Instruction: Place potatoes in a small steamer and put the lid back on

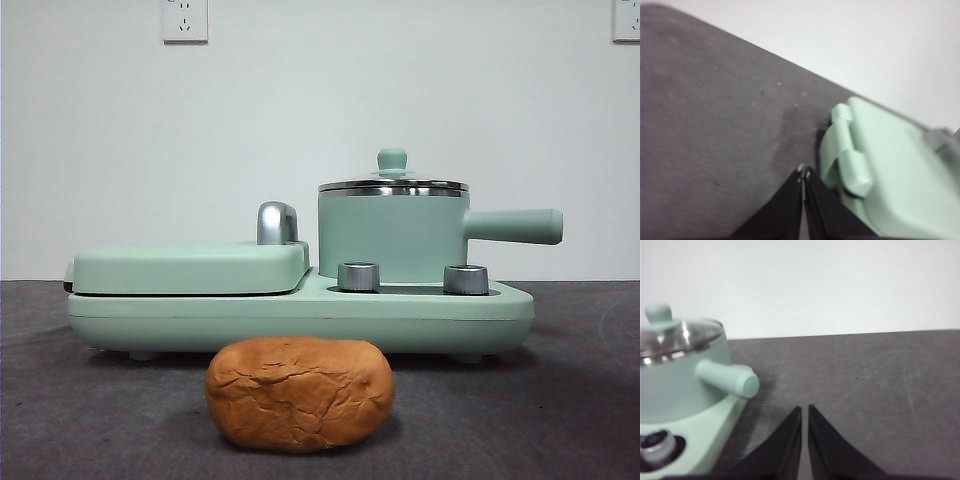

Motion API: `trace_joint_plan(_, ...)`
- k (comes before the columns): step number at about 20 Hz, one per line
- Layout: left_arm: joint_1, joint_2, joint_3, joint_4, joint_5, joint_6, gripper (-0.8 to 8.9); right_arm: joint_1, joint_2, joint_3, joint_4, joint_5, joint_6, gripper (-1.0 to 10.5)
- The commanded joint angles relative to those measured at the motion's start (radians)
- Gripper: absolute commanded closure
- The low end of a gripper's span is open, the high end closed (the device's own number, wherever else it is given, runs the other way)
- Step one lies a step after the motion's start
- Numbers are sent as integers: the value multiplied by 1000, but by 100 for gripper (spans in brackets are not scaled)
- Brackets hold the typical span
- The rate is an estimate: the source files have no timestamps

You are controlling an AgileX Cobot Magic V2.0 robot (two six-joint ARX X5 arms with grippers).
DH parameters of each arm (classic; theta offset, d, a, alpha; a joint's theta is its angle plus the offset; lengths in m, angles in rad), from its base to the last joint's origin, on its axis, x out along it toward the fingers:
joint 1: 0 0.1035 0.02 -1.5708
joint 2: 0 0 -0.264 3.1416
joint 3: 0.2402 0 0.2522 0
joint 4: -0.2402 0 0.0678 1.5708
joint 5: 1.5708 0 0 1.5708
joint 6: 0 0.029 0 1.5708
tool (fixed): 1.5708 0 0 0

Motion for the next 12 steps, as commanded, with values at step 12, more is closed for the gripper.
trace_joint_plan(12,-1,0,-11,552,195,-275,808,0,1,26,294,-233,376,931)
